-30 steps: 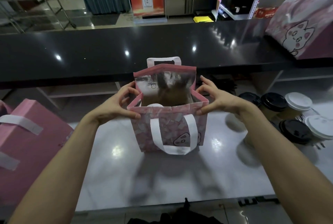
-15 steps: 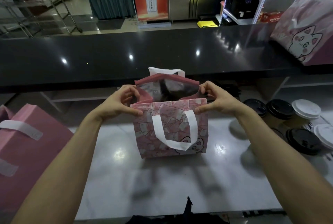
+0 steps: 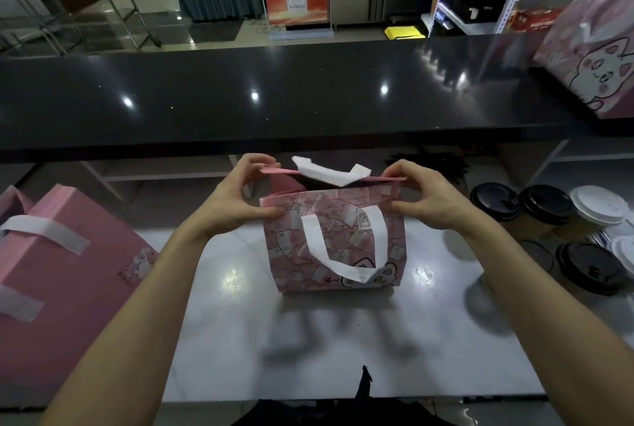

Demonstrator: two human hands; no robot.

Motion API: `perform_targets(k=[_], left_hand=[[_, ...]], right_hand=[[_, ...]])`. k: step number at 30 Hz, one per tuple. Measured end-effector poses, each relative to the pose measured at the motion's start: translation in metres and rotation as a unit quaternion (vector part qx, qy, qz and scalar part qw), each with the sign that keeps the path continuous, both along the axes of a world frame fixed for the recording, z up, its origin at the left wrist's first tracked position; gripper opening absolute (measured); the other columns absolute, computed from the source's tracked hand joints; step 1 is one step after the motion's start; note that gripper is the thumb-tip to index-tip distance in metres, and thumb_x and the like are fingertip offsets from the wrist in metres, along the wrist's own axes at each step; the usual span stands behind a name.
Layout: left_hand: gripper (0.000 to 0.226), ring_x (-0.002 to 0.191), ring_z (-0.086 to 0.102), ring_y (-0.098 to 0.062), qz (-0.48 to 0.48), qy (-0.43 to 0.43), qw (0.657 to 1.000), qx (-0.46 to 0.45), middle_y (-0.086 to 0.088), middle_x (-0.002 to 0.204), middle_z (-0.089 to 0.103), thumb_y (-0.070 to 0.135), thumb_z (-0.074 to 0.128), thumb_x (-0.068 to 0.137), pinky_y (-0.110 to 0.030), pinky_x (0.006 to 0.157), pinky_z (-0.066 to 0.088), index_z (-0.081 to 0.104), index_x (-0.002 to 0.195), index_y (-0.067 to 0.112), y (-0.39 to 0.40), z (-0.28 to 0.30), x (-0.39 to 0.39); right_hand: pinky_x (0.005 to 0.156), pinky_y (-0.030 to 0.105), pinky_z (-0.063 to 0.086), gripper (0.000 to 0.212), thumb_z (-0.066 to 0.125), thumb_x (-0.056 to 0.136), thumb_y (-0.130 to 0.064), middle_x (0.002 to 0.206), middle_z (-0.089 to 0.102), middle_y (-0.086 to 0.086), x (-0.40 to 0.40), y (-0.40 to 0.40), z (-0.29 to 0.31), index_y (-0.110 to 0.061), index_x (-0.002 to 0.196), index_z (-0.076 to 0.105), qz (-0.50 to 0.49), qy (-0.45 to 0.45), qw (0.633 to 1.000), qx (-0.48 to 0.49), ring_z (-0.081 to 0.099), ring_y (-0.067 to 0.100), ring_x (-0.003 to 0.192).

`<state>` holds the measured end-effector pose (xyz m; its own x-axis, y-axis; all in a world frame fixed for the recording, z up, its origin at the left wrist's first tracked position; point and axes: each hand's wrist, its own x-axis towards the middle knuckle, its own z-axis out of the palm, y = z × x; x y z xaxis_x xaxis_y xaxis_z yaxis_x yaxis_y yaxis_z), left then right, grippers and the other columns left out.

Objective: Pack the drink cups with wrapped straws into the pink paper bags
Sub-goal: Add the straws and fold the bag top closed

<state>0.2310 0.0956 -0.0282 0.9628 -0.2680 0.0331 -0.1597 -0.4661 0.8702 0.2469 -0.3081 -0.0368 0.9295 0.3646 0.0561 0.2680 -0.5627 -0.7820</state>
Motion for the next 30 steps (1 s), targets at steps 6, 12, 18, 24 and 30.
perform_targets(k=[6, 12, 18, 24, 30], left_hand=[[0.057, 0.114, 0.071, -0.005, 0.025, -0.032, 0.998, 0.050, 0.014, 0.117, 0.075, 0.026, 0.102, 0.073, -0.033, 0.102, 0.062, 0.073, 0.121, 0.032, -0.011, 0.004, -0.002], [0.032, 0.100, 0.075, -0.003, 0.124, -0.090, 0.987, 0.040, 0.015, 0.101, 0.080, 0.035, 0.097, 0.076, -0.038, 0.094, 0.067, 0.081, 0.104, 0.031, -0.024, -0.013, -0.011], [0.110, 0.132, 0.059, -0.008, 0.026, 0.048, 0.997, 0.053, 0.025, 0.137, 0.060, 0.050, 0.109, 0.051, -0.033, 0.109, 0.050, 0.049, 0.143, 0.051, -0.012, -0.021, -0.014], [0.050, 0.104, 0.072, 0.001, 0.106, -0.055, 0.988, 0.097, 0.025, 0.103, 0.076, 0.050, 0.099, 0.064, -0.037, 0.094, 0.065, 0.073, 0.106, 0.042, -0.017, -0.035, -0.016], [0.104, 0.110, 0.066, -0.007, 0.130, 0.026, 0.989, 0.069, 0.013, 0.128, 0.063, 0.058, 0.101, 0.062, -0.033, 0.079, 0.066, 0.051, 0.152, 0.039, -0.019, -0.039, -0.023]], right_hand=[[0.095, 0.011, 0.051, 0.043, 0.087, 0.092, -0.020, 0.119, 0.071, -0.023, -0.005, 0.004, -0.003, -0.051, 0.113, 0.066, -0.017, 0.005, 1.000, 0.016, 0.063, -0.010, 0.118], [0.095, 0.029, 0.056, 0.033, 0.084, 0.095, -0.020, 0.116, 0.074, -0.019, -0.011, 0.006, -0.009, -0.048, 0.107, 0.070, -0.062, 0.014, 0.998, 0.027, 0.066, 0.003, 0.121], [0.102, 0.044, 0.059, 0.028, 0.085, 0.093, -0.027, 0.109, 0.075, -0.020, -0.020, 0.009, -0.013, -0.045, 0.109, 0.072, -0.088, -0.009, 0.996, 0.020, 0.066, 0.002, 0.117], [0.102, 0.048, 0.060, 0.024, 0.085, 0.094, -0.034, 0.110, 0.074, -0.020, -0.026, 0.010, -0.013, -0.045, 0.111, 0.072, -0.100, -0.011, 0.995, 0.028, 0.067, 0.004, 0.115], [0.100, 0.045, 0.061, 0.031, 0.089, 0.090, -0.031, 0.111, 0.075, -0.018, -0.029, 0.007, -0.013, -0.043, 0.114, 0.073, -0.112, -0.013, 0.993, 0.032, 0.069, 0.004, 0.114]])
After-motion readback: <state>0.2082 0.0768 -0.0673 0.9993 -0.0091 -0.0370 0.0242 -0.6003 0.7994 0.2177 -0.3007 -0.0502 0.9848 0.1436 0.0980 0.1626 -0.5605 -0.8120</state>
